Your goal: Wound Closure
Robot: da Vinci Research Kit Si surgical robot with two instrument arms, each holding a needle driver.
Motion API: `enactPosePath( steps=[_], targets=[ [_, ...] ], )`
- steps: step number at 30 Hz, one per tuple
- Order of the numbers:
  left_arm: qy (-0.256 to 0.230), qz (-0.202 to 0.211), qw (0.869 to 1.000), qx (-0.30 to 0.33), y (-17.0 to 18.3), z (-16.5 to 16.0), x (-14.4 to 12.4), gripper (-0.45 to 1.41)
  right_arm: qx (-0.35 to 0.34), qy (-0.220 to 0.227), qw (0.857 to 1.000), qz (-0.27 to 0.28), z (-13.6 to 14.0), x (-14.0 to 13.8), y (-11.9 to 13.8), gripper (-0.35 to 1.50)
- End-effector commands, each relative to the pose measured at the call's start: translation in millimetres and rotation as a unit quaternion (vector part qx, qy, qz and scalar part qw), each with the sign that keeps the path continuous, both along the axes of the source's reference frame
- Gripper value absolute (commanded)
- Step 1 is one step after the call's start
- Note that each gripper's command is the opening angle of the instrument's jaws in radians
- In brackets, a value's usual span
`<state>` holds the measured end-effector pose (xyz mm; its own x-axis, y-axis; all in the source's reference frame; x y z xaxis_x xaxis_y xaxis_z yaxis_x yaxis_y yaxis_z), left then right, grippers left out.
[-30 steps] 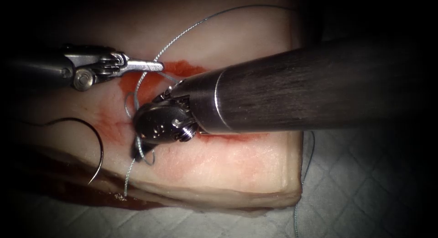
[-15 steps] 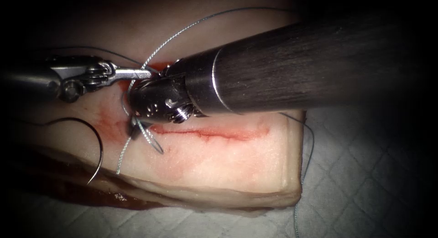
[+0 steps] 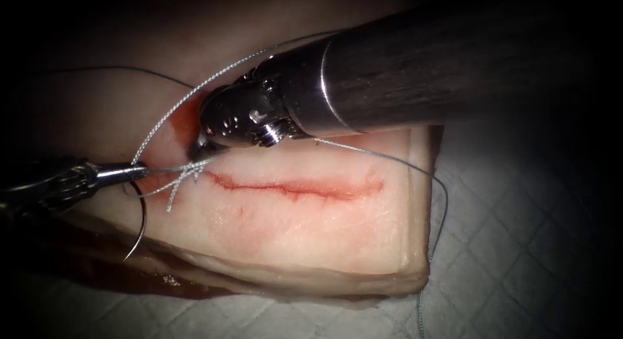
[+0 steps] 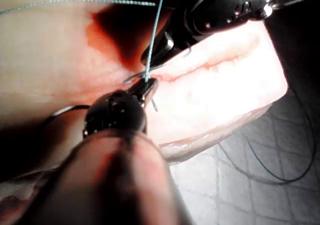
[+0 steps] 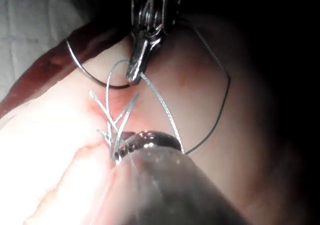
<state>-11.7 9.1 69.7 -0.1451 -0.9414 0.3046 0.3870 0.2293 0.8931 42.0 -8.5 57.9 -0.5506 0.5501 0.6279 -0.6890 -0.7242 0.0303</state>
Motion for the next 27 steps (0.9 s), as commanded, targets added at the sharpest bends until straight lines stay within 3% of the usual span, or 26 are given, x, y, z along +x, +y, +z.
enactPosePath(
  steps=[1, 17, 27],
  targets=[
    [0.0, 0.001, 1.0, -0.003, -0.3, 0.7, -0.6, -0.45, -0.01, -0.001, 1.0, 0.017, 0.2, 0.5, 0.9, -0.35],
    [-0.019, 0.029, 0.999, 0.001, -6.6, -1.3, -2.5, -0.45, -0.001, -0.016, 0.987, 0.157, 0.7, -1.2, 2.1, -0.35],
    [-0.022, 0.067, 0.997, 0.038, -12.0, -8.1, -3.1, -0.45, 0.026, -0.008, 0.976, 0.216, 0.6, -1.1, 1.7, -0.35]
  ],
)
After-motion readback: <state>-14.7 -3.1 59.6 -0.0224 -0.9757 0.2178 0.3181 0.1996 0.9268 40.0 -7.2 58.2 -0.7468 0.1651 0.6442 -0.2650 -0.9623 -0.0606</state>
